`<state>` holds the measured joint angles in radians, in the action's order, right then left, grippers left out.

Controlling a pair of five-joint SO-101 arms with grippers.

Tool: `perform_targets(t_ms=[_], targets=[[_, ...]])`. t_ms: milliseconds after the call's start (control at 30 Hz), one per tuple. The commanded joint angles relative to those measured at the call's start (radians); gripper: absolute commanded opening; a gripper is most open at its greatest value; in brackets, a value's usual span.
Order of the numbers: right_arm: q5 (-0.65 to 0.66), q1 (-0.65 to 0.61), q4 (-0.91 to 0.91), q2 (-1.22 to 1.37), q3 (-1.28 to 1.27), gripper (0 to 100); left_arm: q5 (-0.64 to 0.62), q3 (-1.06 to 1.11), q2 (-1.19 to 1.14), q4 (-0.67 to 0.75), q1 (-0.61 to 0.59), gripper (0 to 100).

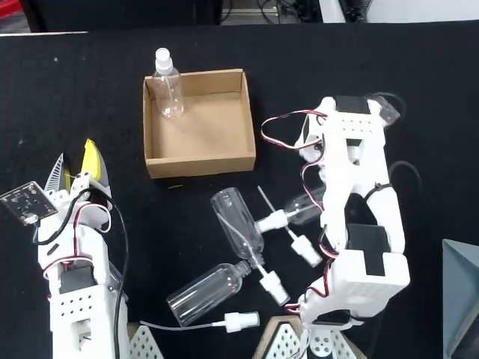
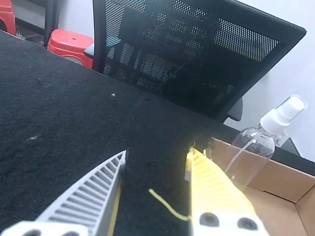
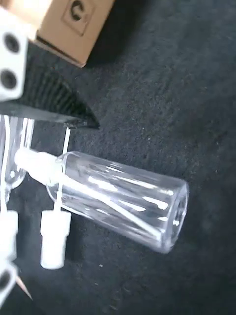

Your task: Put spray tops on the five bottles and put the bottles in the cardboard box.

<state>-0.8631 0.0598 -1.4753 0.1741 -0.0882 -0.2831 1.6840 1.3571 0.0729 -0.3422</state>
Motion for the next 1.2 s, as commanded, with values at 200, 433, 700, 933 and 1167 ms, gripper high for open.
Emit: perform_targets(t_ms=[200,433,700,933,1167], targets=[[0.384,0.031,0.012,-0.09,0.031,48.1,0.008,0.025,0.009,-0.005,-0.005,19],[0.623,0.031,0.005,-0.09,0.074,48.1,0.008,0.025,0.009,-0.005,-0.005,19],[0.839,0.032,0.003,-0.09,0.093,48.1,0.009,0.025,0.009,-0.005,-0.005,19],[1.214,0.083,-0.089,-0.096,0.153,48.3,0.009,0.025,0.009,-0.005,-0.005,19],[1.54,0.046,-0.233,-0.096,0.199,48.2,0.009,0.025,0.009,-0.005,-0.005,19]])
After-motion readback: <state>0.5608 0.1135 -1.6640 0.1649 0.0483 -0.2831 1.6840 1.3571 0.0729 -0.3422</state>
